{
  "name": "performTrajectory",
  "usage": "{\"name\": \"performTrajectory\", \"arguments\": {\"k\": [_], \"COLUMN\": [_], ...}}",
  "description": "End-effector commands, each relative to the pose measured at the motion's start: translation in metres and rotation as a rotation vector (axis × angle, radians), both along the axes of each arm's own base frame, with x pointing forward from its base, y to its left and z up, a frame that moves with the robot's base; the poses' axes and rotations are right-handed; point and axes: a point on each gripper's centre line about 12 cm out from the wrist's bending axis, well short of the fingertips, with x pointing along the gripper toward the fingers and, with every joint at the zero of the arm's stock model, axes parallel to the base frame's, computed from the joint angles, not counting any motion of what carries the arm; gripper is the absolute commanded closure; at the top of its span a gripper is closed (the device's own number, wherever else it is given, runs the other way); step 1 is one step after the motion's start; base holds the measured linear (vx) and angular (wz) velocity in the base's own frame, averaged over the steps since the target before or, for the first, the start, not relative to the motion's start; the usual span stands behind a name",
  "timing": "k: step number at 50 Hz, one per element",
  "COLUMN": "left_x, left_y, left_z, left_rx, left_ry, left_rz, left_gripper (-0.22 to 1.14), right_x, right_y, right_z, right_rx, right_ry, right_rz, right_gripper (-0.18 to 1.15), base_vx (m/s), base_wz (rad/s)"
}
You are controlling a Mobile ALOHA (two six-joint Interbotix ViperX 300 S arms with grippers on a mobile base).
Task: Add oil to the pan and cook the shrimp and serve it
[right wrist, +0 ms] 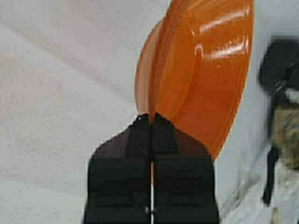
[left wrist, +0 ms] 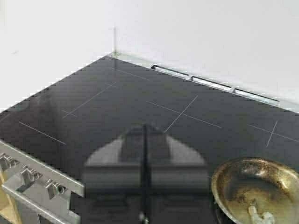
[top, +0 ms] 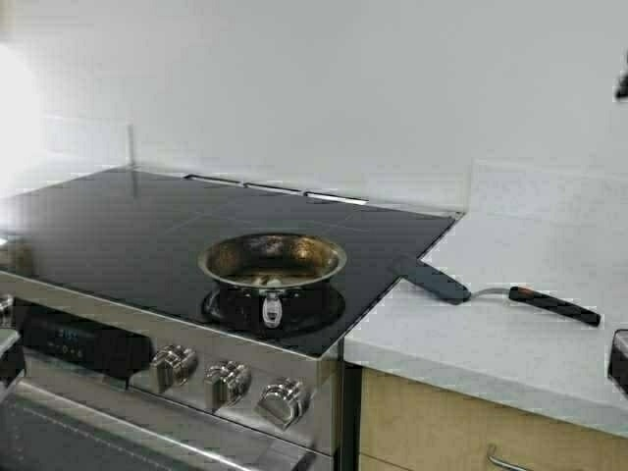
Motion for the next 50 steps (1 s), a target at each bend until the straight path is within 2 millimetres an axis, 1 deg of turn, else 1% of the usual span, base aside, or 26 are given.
{"name": "performTrajectory", "arguments": {"k": [1, 5, 11, 18, 25, 34, 42, 44, 46, 48, 50], "left_x": [0.001, 0.002, 0.002, 0.001, 0.002, 0.002, 0.002, 0.002, 0.002, 0.002, 0.002], "left_y": [0.0, 0.0, 0.0, 0.0, 0.0, 0.0, 0.0, 0.0, 0.0, 0.0, 0.0], "left_z": [0.003, 0.005, 0.003, 0.003, 0.002, 0.001, 0.0, 0.0, 0.0, 0.0, 0.0], "left_rx": [-0.003, -0.003, -0.003, -0.003, -0.002, 0.0, 0.0, 0.0, 0.0, 0.0, 0.0], "left_ry": [-0.009, -0.011, -0.008, -0.006, -0.003, 0.002, 0.003, 0.006, 0.005, 0.003, 0.003], "left_rz": [0.0, 0.0, 0.0, 0.002, 0.0, 0.0, 0.0, 0.0, 0.0, 0.0, 0.002], "left_gripper": [0.89, 0.89, 0.89, 0.89, 0.89, 0.89, 0.89, 0.89, 0.89, 0.89, 0.89], "right_x": [0.01, 0.016, 0.031, 0.048, 0.058, 0.056, 0.056, 0.058, 0.058, 0.058, 0.058], "right_y": [-0.005, -0.011, -0.016, -0.021, -0.022, -0.022, -0.024, -0.024, -0.025, -0.024, -0.024], "right_z": [-0.013, -0.032, -0.056, -0.074, -0.087, -0.109, -0.12, -0.121, -0.124, -0.126, -0.128], "right_rx": [-0.017, -0.037, -0.082, -0.101, -0.105, -0.106, -0.108, -0.107, -0.103, -0.097, -0.089], "right_ry": [0.007, 0.044, 0.076, 0.075, 0.077, 0.113, 0.127, 0.126, 0.127, 0.127, 0.127], "right_rz": [-0.038, -0.055, -0.039, -0.029, -0.022, -0.012, -0.027, -0.033, -0.046, -0.055, -0.063], "right_gripper": [0.91, 0.91, 0.91, 0.91, 0.91, 0.91, 0.9, 0.88, 0.83, 0.75, 0.62], "base_vx": [0.0, 0.0, 0.0, 0.0, 0.0, 0.0, 0.0, 0.0, 0.0, 0.0, 0.0], "base_wz": [0.0, 0.0, 0.0, 0.0, 0.0, 0.0, 0.0, 0.0, 0.0, 0.0, 0.0]}}
